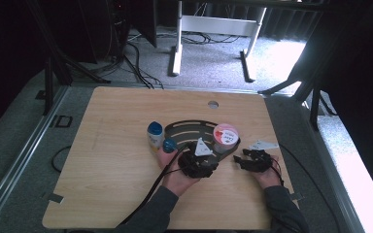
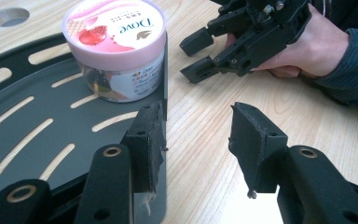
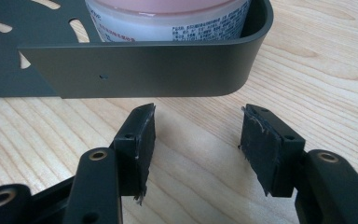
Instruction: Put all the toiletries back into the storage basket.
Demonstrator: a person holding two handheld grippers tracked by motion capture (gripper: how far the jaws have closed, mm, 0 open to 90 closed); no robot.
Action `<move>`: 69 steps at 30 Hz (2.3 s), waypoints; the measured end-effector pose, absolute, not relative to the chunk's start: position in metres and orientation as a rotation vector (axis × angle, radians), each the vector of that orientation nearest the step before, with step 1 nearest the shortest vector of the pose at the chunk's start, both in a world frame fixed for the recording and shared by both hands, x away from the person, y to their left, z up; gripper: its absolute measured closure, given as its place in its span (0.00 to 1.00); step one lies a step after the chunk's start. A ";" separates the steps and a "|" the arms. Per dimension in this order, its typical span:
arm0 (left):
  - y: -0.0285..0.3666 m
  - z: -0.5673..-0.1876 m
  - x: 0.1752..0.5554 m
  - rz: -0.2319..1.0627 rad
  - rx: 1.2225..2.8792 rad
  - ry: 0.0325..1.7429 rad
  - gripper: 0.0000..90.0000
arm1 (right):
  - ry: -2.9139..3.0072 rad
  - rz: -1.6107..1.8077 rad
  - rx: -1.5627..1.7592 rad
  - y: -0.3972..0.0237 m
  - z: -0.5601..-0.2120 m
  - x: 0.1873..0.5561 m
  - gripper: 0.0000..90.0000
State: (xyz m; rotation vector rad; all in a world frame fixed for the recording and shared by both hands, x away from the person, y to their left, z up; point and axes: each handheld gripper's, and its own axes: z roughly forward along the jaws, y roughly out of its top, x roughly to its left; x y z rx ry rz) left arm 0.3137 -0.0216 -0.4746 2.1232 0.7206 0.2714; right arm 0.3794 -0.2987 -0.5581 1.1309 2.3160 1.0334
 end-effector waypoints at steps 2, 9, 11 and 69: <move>-0.019 -0.472 0.311 0.281 2.126 0.707 0.60 | 2.312 1.037 1.132 -0.299 -0.558 0.379 0.50; -0.010 -0.465 0.307 0.286 2.127 0.696 0.60 | 2.307 1.033 1.142 -0.296 -0.558 0.374 0.47; -0.007 -0.461 0.306 0.296 2.126 0.693 0.60 | 2.308 1.031 1.141 -0.295 -0.558 0.372 0.47; 0.081 -0.447 0.333 0.451 2.041 0.792 0.28 | 2.310 1.032 1.147 -0.293 -0.559 0.367 0.41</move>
